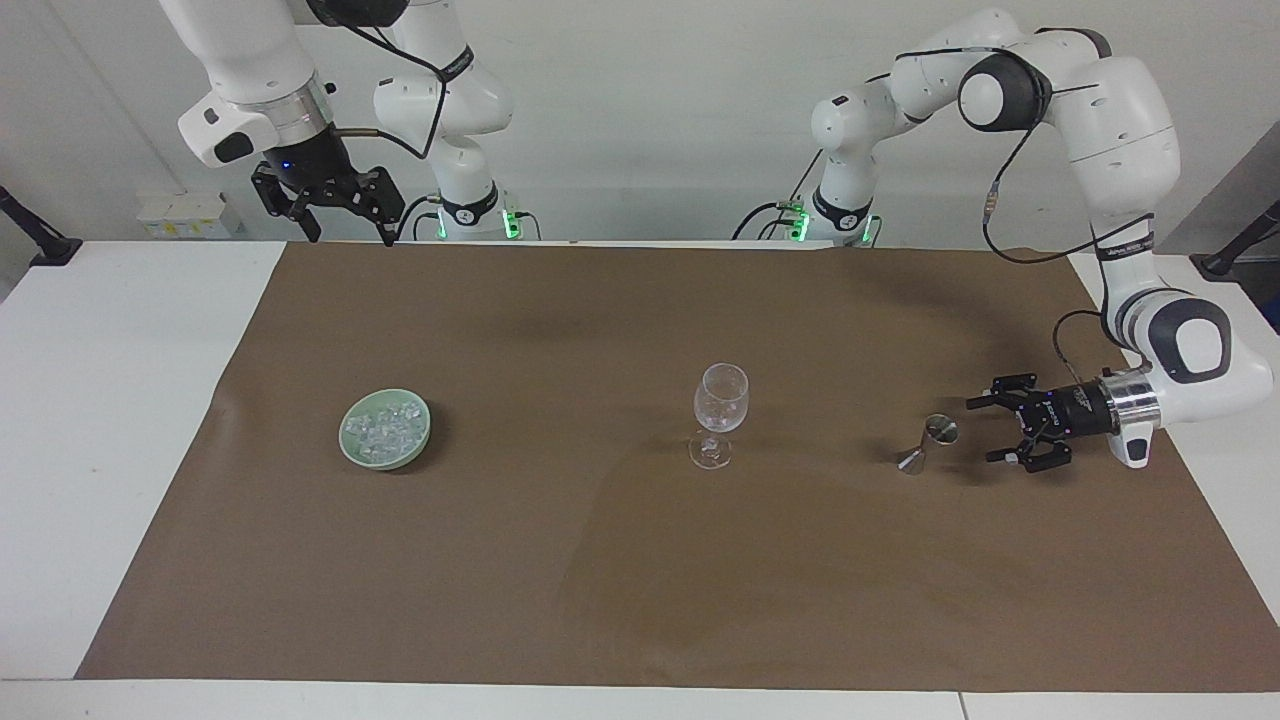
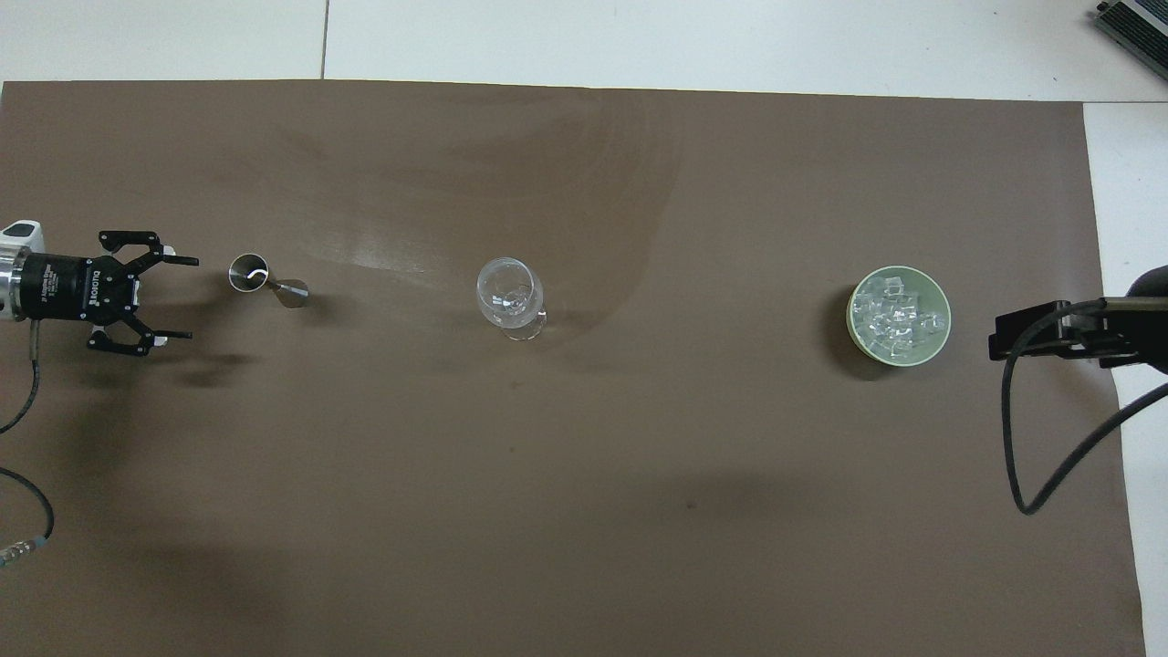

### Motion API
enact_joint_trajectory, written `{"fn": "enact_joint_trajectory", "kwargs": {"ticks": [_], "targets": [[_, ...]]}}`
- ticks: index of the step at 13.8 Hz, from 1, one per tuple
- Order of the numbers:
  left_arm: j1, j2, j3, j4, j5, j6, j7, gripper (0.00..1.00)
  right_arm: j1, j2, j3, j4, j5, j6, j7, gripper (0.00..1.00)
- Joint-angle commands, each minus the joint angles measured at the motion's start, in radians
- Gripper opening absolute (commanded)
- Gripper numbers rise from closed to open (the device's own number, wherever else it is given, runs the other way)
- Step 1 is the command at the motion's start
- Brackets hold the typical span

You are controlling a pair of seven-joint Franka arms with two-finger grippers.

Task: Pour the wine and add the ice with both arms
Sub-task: 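Reach the open left gripper toward the small dark cup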

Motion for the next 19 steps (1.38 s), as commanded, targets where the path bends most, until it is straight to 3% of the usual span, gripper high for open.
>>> {"fn": "enact_joint_trajectory", "kwargs": {"ticks": [1, 8, 19], "targets": [[-0.01, 0.012, 0.0, 0.003, -0.039, 0.039, -0.017, 1.0, 0.0, -0.016, -0.004, -0.017, 0.017, -0.002, -0.022, 1.0], [-0.008, 0.049, -0.028, -0.005, -0.106, 0.07, -0.054, 1.0, 0.0, -0.016, -0.004, -0.017, 0.017, -0.002, -0.022, 1.0], [-0.047, 0.054, -0.054, 0.001, -0.102, 0.078, -0.044, 1.0, 0.0, -0.016, -0.004, -0.017, 0.017, -0.001, -0.022, 1.0]]}}
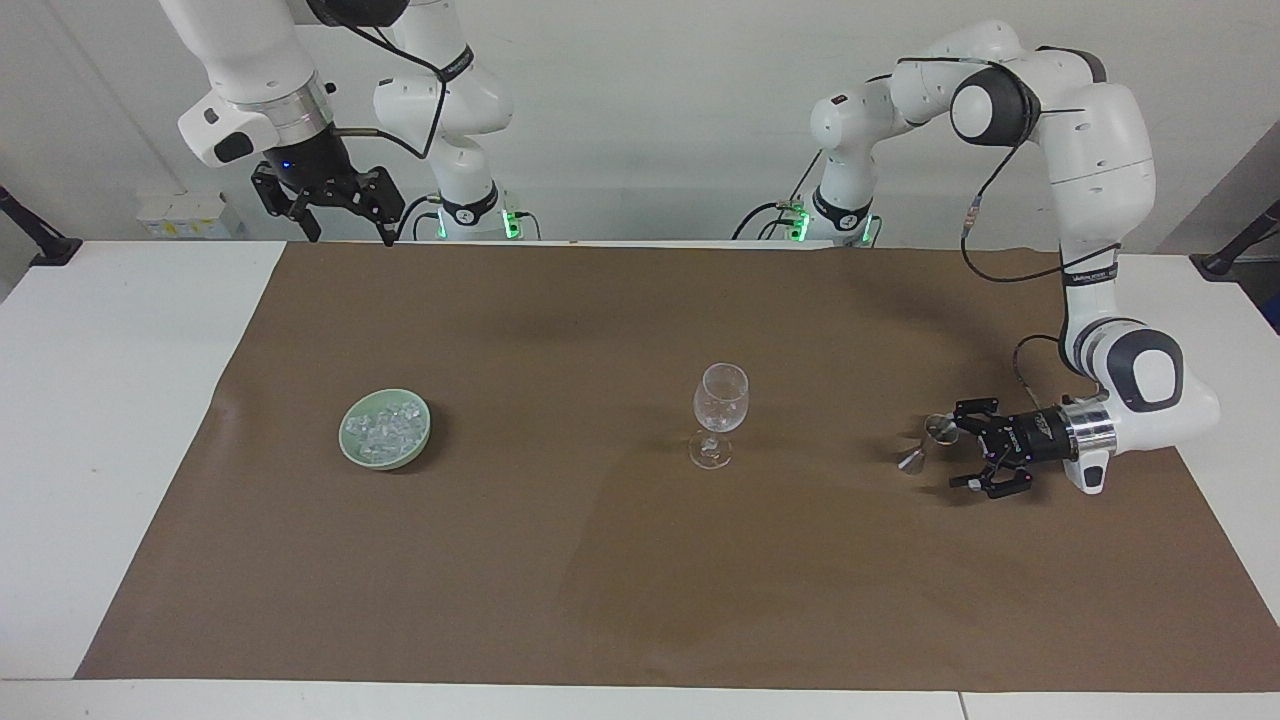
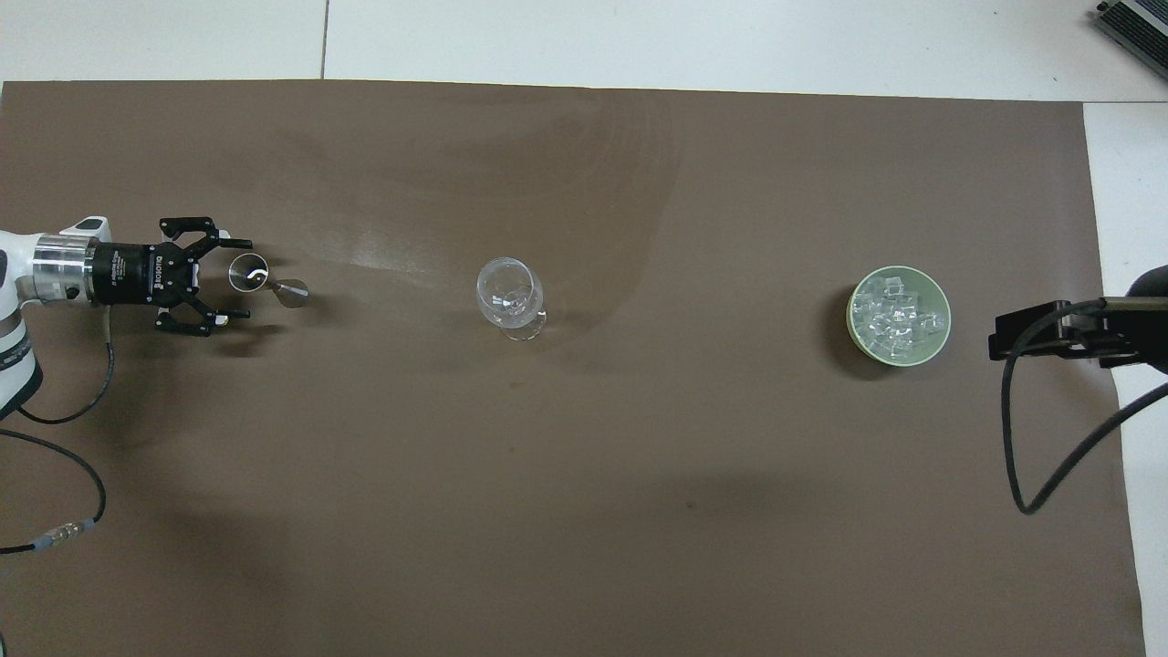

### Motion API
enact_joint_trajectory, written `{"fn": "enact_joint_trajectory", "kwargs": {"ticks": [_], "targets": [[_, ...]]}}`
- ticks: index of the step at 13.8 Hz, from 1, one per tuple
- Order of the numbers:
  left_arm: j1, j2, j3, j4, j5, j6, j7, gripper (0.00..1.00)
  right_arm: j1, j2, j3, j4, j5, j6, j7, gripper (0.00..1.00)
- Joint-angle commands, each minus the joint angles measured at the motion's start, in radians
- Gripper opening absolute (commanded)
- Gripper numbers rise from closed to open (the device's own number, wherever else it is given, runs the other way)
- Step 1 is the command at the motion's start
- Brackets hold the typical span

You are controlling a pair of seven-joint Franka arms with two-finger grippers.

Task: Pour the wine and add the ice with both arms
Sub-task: 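Position the left gripper fingers around the small dark cup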

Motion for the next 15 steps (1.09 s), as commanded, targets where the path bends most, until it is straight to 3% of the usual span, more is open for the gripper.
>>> {"fn": "enact_joint_trajectory", "kwargs": {"ticks": [1, 15], "targets": [[-0.009, 0.002, 0.008, 0.001, -0.015, 0.015, -0.003, 1.0, 0.0, -0.016, -0.004, -0.017, 0.017, -0.002, -0.022, 1.0], [-0.009, 0.025, 0.007, -0.005, -0.019, 0.0, 0.009, 1.0, 0.0, -0.016, -0.004, -0.017, 0.017, -0.001, -0.022, 1.0]]}}
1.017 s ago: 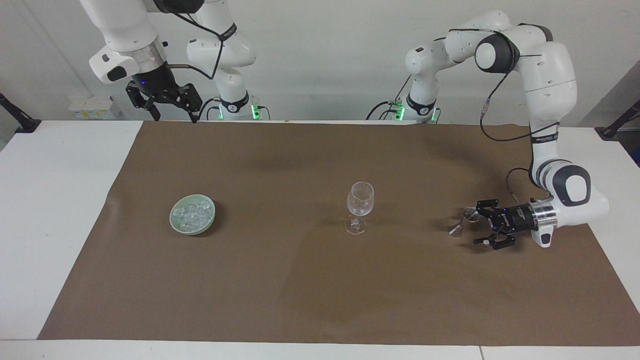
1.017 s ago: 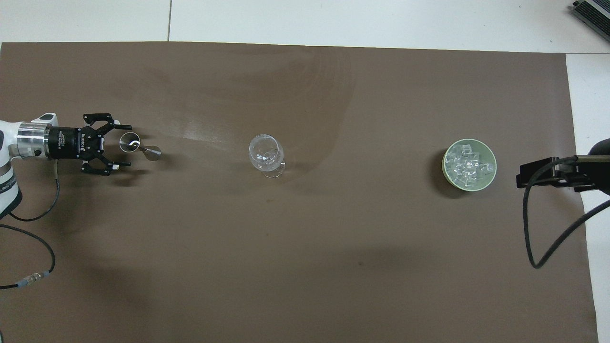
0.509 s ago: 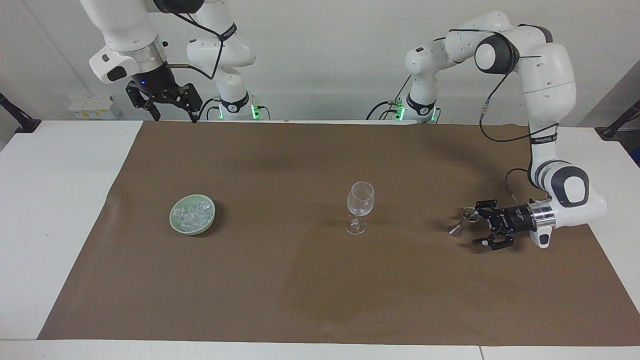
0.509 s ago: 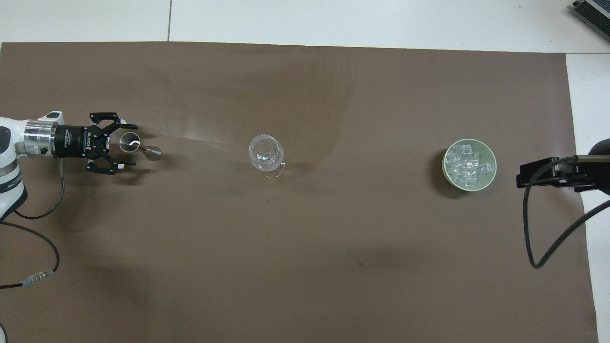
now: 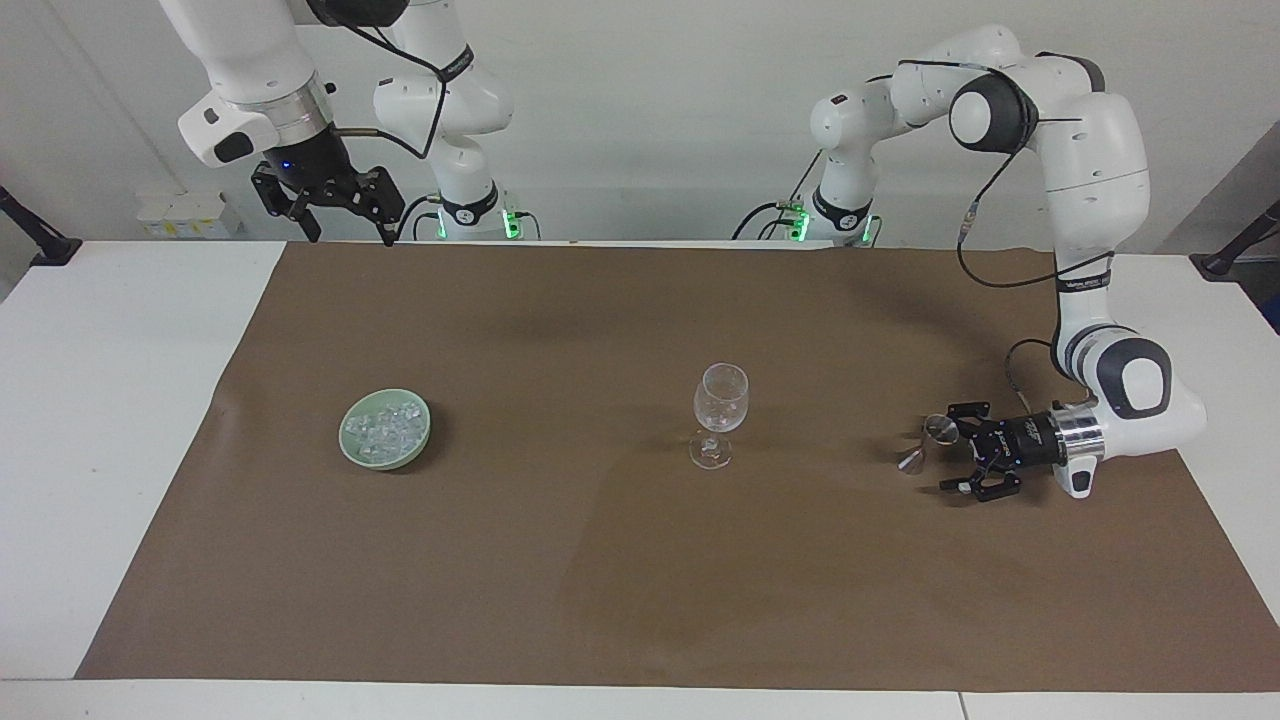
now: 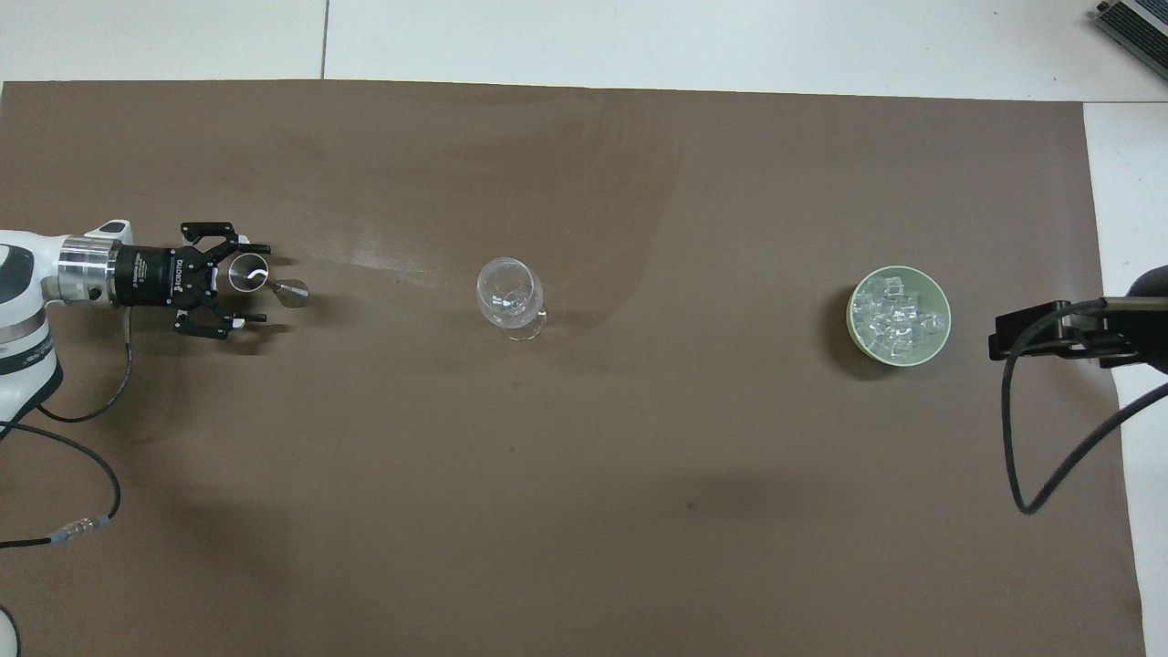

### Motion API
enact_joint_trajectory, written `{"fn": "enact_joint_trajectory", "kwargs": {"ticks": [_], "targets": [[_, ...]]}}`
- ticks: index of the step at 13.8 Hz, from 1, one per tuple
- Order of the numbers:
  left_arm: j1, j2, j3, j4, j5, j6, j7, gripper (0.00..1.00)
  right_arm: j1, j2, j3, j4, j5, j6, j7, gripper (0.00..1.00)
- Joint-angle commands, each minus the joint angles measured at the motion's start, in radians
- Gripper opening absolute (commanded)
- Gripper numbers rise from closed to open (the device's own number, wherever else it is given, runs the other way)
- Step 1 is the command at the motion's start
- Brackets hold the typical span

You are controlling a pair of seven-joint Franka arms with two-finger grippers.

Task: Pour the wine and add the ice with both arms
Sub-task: 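Position the left gripper fingers around the small dark cup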

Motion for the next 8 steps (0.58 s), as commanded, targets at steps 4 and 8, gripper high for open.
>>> {"fn": "enact_joint_trajectory", "kwargs": {"ticks": [4, 8], "targets": [[-0.01, 0.0, 0.006, -0.005, -0.021, -0.013, 0.007, 1.0, 0.0, -0.016, -0.004, -0.017, 0.017, -0.001, -0.022, 1.0], [-0.013, 0.0, -0.005, -0.005, -0.021, -0.015, 0.007, 0.96, 0.001, -0.016, -0.004, -0.017, 0.017, -0.002, -0.022, 1.0]]}}
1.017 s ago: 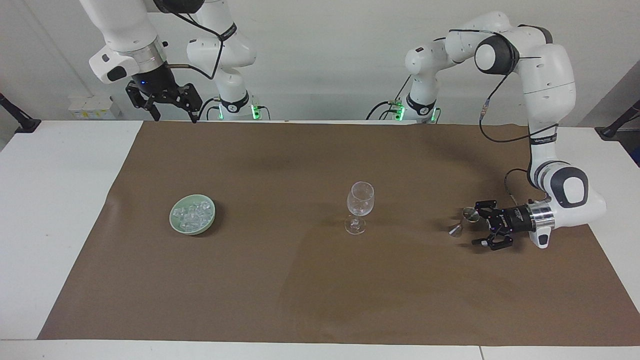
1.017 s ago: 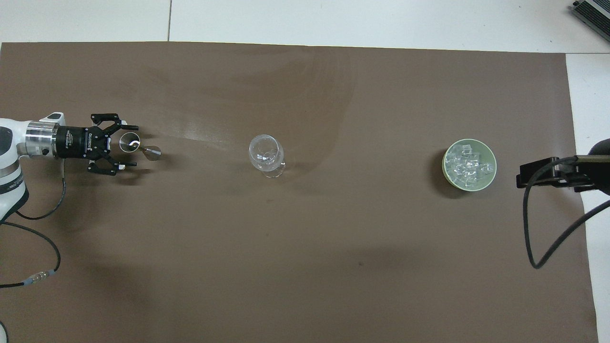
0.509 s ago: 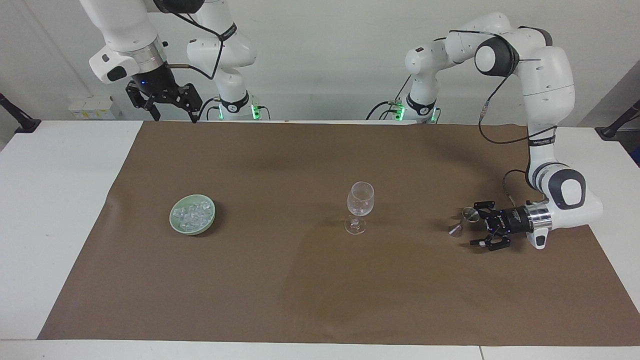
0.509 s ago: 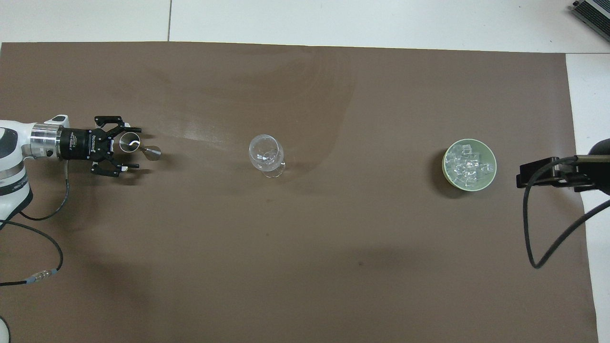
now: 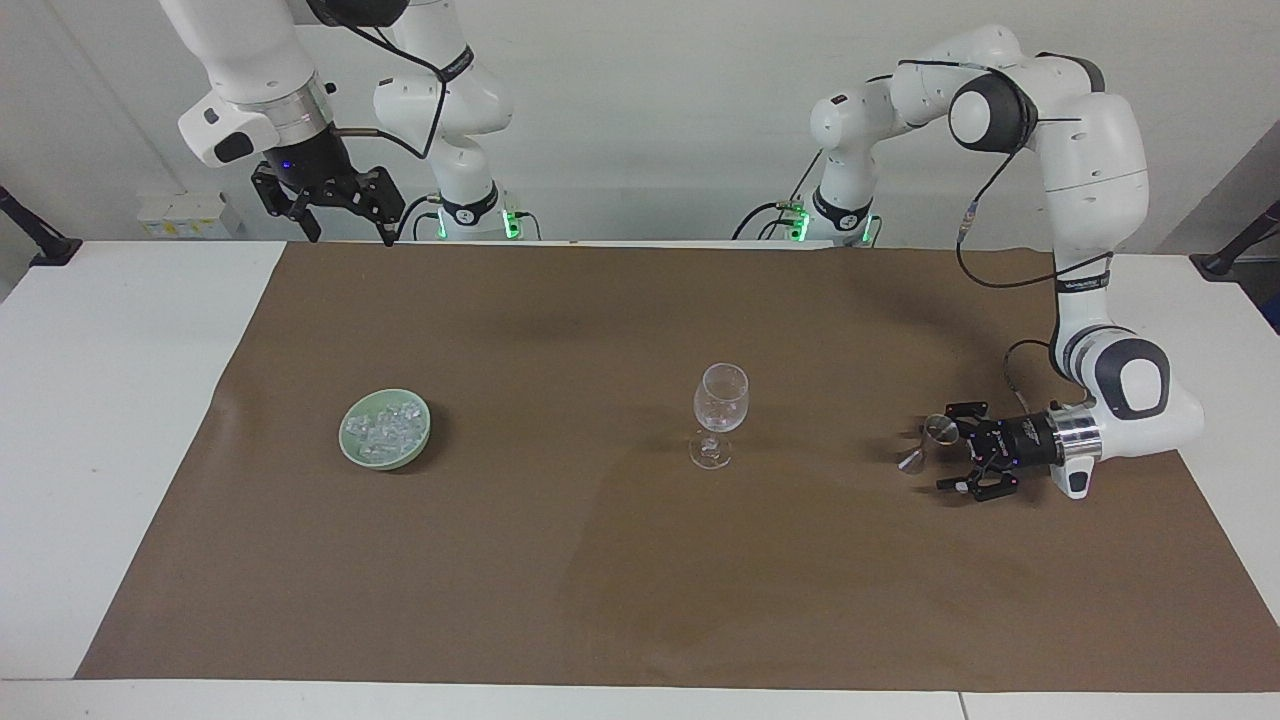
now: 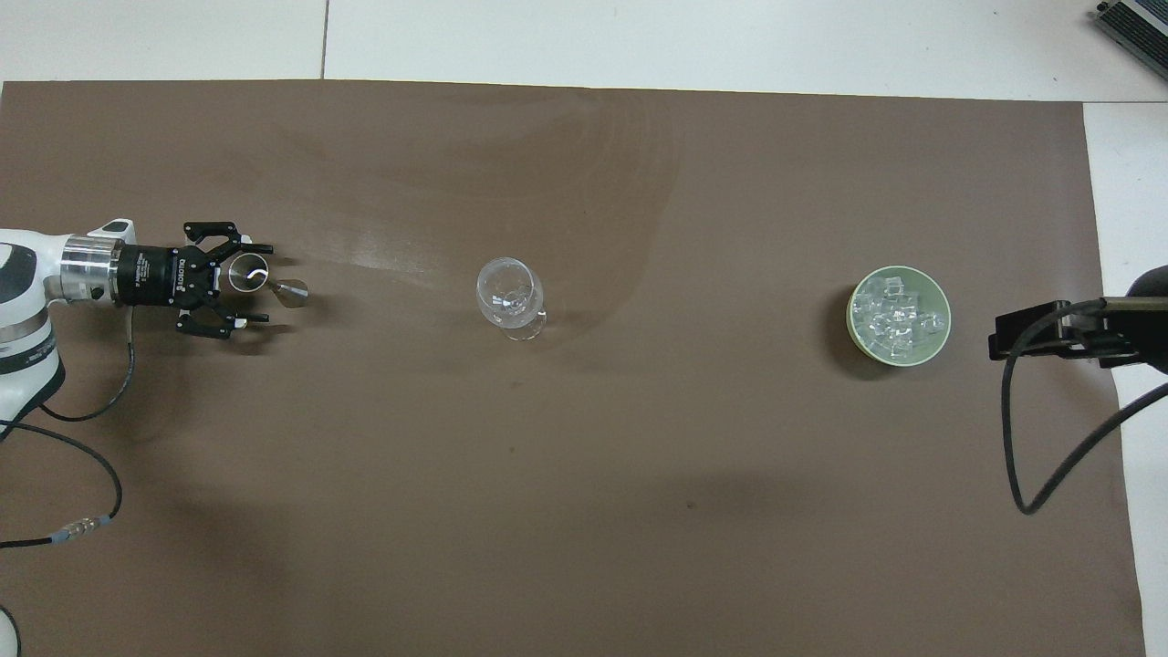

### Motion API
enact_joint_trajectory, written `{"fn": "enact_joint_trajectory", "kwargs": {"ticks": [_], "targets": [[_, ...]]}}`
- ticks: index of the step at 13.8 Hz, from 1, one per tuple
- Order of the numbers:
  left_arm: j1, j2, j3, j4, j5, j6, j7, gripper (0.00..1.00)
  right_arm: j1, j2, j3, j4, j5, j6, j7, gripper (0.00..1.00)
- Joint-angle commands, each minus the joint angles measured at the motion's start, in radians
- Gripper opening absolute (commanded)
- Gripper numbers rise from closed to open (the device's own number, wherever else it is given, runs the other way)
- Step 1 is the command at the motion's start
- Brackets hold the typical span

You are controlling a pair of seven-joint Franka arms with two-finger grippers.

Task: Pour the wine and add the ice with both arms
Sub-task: 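Position the left gripper fingers around the small dark cup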

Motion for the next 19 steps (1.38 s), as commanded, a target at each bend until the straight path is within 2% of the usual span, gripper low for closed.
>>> {"fn": "enact_joint_trajectory", "kwargs": {"ticks": [1, 7, 13, 19], "targets": [[-0.011, 0.0, 0.006, -0.005, -0.021, -0.013, 0.007, 0.94, 0.0, -0.016, -0.004, -0.017, 0.017, -0.002, -0.022, 1.0], [-0.009, 0.0, 0.006, -0.006, -0.021, -0.025, 0.01, 0.81, 0.0, -0.016, -0.004, -0.017, 0.017, -0.002, -0.022, 1.0], [-0.006, 0.0, 0.006, -0.006, -0.021, -0.045, 0.015, 0.78, 0.0, -0.016, -0.004, -0.017, 0.017, -0.002, -0.022, 1.0], [-0.003, 0.0, 0.006, -0.008, -0.021, -0.062, 0.042, 0.62, 0.0, -0.016, -0.004, -0.017, 0.017, -0.002, -0.022, 1.0]]}}
